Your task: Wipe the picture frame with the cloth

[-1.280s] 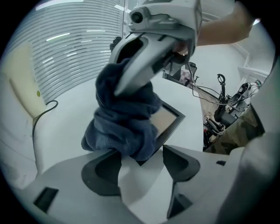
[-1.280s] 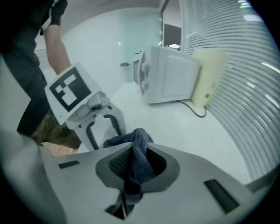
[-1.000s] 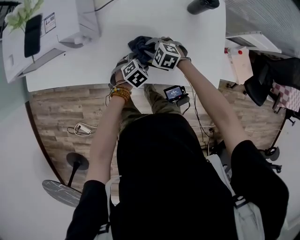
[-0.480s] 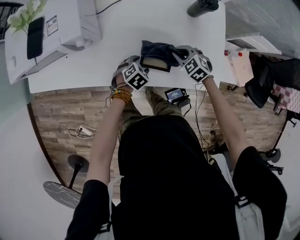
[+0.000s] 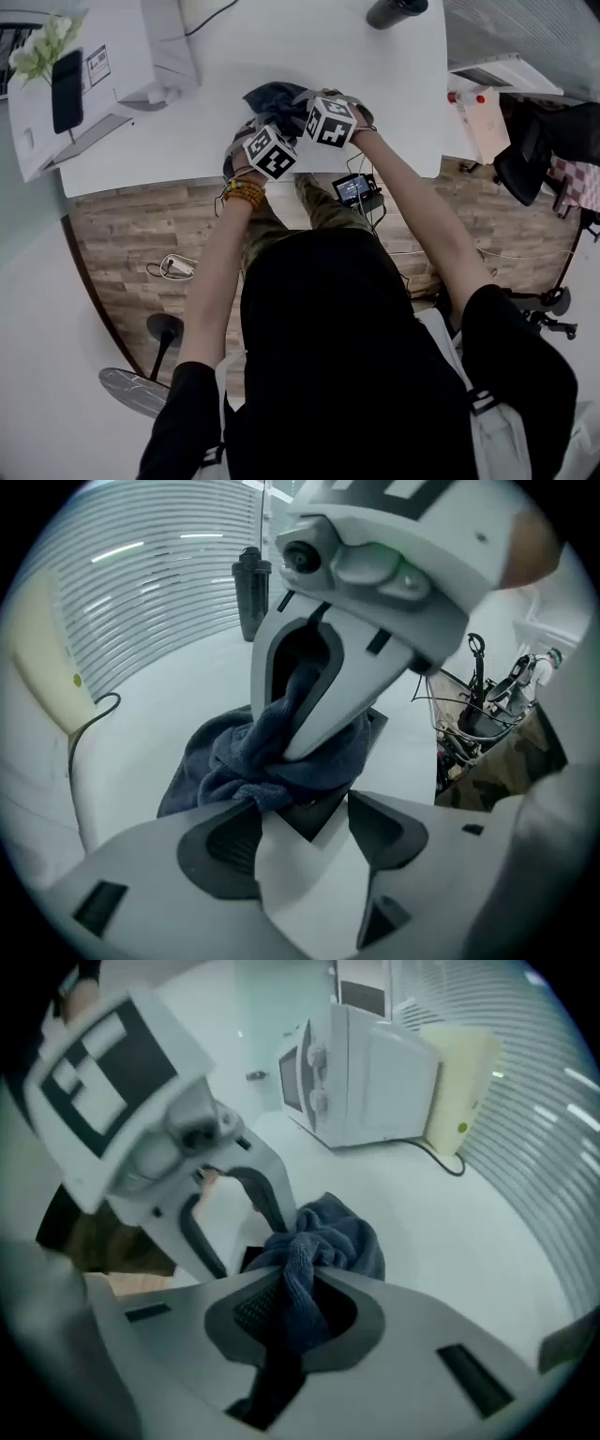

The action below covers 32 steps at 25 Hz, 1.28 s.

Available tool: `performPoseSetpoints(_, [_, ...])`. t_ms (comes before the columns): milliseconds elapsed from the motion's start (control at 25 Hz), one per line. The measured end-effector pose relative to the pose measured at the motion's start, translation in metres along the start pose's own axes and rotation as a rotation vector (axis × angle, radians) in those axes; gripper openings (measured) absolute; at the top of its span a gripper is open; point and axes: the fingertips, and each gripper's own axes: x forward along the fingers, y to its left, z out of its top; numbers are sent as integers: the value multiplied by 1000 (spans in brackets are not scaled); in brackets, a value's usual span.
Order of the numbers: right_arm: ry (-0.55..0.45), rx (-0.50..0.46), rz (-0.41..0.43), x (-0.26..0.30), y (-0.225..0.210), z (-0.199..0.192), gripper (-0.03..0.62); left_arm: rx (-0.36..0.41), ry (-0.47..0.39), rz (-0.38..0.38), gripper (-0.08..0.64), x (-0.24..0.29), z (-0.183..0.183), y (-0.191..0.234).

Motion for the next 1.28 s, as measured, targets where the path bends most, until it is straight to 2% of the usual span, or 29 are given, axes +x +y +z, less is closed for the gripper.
performPoseSetpoints(40, [-56, 39, 48, -13, 0, 1, 21, 1, -2, 0, 291, 0, -1, 0])
performPoseSetpoints(80, [-108, 88, 41, -30, -8, -2, 21, 2, -2, -1, 290, 0, -2, 0])
performPoseSetpoints(120, [-134, 135, -28, -48, -23, -11, 21, 3, -1, -5, 290, 0, -2, 0])
performPoseSetpoints(160, [-123, 164, -137, -65, -42, -26, 21, 7, -2, -8, 290, 0, -1, -1])
performPoseSetpoints(240, [-4, 138, -338, -81, -69, -63, 21, 13, -10, -6, 290, 1, 1, 0])
performPoseSetpoints(320, [93, 50, -399, -60, -67, -78, 21, 16, -12, 3, 291, -1, 3, 2])
performPoseSetpoints(360, [87, 17, -408, -45, -61, -70, 11, 17, -9, 4, 291, -1, 3, 2])
performPoseSetpoints(480, [22, -8, -407, -14, -50, -25, 11, 23, 8, -2, 291, 1, 3, 0])
performPoseSetpoints(560, [17, -33, -358, -1, -46, -1, 11, 21, 7, 3, 291, -1, 4, 1])
performPoseSetpoints(640, [-13, -43, -244, 8, -30, 16, 12, 13, 3, 7, 291, -2, 5, 2])
performPoseSetpoints(760, [-113, 49, -33, 4, 4, 29, 12, -3, 6, 4, 291, -1, 1, 0])
performPoseSetpoints(800, [-141, 74, 17, -6, 12, 27, 12, -7, 6, 2, 291, 0, 0, -1])
performPoseSetpoints(840, [-165, 88, 30, -18, 15, 21, 13, -7, 4, 2, 291, 0, 1, -1])
performPoseSetpoints(880, [-182, 107, -13, -32, 9, 12, 14, -4, 2, 2, 290, -1, 3, 0])
performPoseSetpoints(920, [-179, 138, -99, -47, -3, -1, 14, 1, 0, 2, 291, -2, 6, 1])
performPoseSetpoints(1000, [-79, 228, -296, -67, -32, -41, 14, 8, -7, 1, 290, -3, 7, 2])
performPoseSetpoints(1040, [-13, 273, -362, -67, -41, -59, 14, 8, -8, 3, 291, -3, 5, 3])
performPoseSetpoints(1080, [24, 307, -394, -60, -43, -70, 14, 7, -3, 6, 290, -3, 3, 3])
performPoseSetpoints(1120, [24, 319, -400, -51, -41, -69, 14, 6, 6, 8, 291, -2, 1, 3])
performPoseSetpoints(1200, [5, 258, -370, -27, -26, -49, 14, 8, 14, 6, 291, -1, 2, 2])
performPoseSetpoints(1280, [-11, 201, -281, -5, -9, -20, 14, 10, 7, 10, 291, -2, 4, 2])
